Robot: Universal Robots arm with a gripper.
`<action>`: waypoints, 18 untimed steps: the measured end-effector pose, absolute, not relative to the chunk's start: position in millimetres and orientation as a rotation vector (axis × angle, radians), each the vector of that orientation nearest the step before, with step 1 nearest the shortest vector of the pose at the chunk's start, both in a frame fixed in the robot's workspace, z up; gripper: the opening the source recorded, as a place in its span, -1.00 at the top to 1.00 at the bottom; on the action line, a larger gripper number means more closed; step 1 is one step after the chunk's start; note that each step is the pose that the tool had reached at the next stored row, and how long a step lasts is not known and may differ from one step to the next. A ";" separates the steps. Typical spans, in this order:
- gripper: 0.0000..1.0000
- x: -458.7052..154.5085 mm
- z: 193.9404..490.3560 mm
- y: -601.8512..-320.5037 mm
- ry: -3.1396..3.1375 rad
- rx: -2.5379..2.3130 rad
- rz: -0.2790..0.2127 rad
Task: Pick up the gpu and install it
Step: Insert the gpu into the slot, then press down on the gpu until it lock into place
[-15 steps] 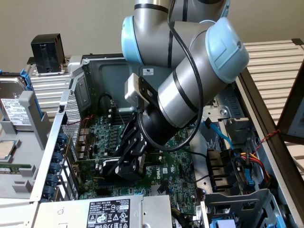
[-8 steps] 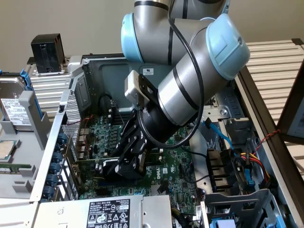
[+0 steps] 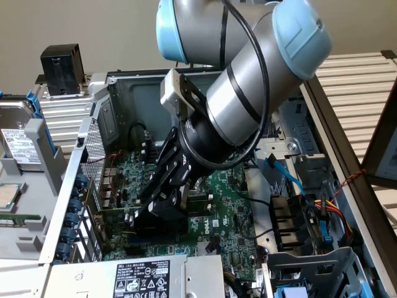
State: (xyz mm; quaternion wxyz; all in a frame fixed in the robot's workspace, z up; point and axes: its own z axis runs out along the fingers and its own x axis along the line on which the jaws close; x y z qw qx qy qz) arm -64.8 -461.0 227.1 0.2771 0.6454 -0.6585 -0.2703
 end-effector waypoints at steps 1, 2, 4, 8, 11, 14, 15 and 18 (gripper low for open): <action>0.25 -64.8 229.5 -461.0 -1.770 1.735 -0.723; 0.25 -64.8 232.7 -461.0 -1.772 1.737 -0.721; 0.25 -64.8 239.1 -461.0 -1.773 1.738 -0.720; 0.25 -64.8 251.9 -461.0 -1.775 1.739 -0.717; 0.25 -64.8 253.0 -461.0 -1.775 1.740 -0.717; 0.25 -64.8 253.0 -461.0 -1.775 1.740 -0.717; 0.25 -64.8 253.1 -461.0 -1.775 1.740 -0.717; 0.25 -64.8 253.1 -461.0 -1.775 1.740 -0.717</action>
